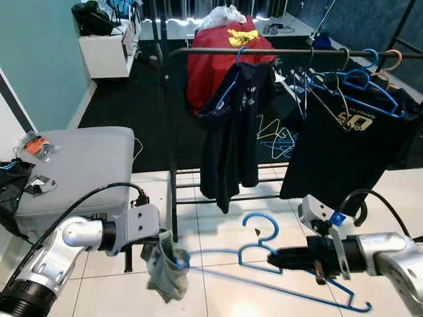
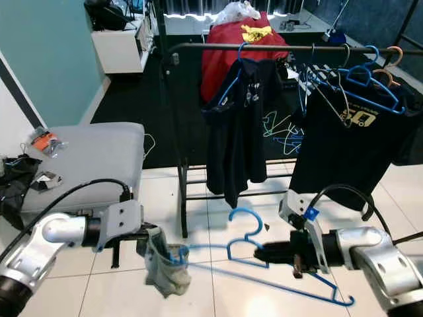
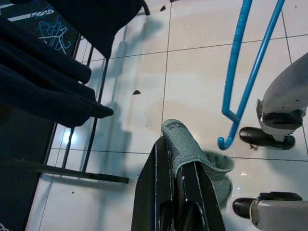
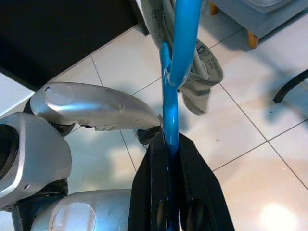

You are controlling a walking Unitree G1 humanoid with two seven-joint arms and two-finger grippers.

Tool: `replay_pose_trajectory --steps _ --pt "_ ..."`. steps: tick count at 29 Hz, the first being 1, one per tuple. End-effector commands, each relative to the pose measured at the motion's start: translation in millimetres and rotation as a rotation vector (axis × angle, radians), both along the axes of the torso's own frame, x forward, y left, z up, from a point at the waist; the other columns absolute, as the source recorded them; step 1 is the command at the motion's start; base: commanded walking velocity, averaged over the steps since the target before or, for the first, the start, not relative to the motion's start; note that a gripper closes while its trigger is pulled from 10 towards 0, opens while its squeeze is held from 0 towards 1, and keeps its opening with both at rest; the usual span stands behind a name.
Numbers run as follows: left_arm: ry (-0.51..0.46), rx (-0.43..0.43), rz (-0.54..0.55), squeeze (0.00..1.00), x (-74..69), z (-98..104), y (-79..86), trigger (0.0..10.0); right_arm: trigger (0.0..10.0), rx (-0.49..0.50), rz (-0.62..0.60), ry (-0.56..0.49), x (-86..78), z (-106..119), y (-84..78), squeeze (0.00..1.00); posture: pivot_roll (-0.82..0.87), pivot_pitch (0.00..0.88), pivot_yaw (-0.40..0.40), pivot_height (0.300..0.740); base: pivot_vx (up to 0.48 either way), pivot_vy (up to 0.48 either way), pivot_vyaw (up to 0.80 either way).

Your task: Hang hanger

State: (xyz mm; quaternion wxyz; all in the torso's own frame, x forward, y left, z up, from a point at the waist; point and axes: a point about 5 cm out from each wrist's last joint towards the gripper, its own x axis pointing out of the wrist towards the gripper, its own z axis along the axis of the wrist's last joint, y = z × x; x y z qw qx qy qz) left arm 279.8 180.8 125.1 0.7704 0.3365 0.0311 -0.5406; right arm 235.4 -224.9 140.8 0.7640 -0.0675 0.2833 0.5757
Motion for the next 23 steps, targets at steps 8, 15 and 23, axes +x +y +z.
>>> replay_pose_trajectory --steps 8,15,23 --pt "-0.015 -0.105 -0.166 0.00 -3.9 20.3 -29.6 10.0 10.0 -0.070 0.007 -0.022 8.4 -3.3 -7.0 0.00 0.01 0.046 0.003 0.740 0.000 0.000 0.00" --pt "-0.035 -0.131 -0.265 0.00 -10.1 35.1 -44.7 10.0 10.0 -0.073 0.026 -0.020 12.0 -5.4 -0.7 0.00 0.01 0.043 0.003 0.740 0.000 0.000 0.00" --pt "-0.069 -0.160 -0.327 0.00 -10.2 50.1 -58.1 10.0 10.0 -0.059 0.095 0.019 10.8 -10.2 9.3 0.00 0.01 0.043 -0.001 0.740 0.000 0.000 0.00"
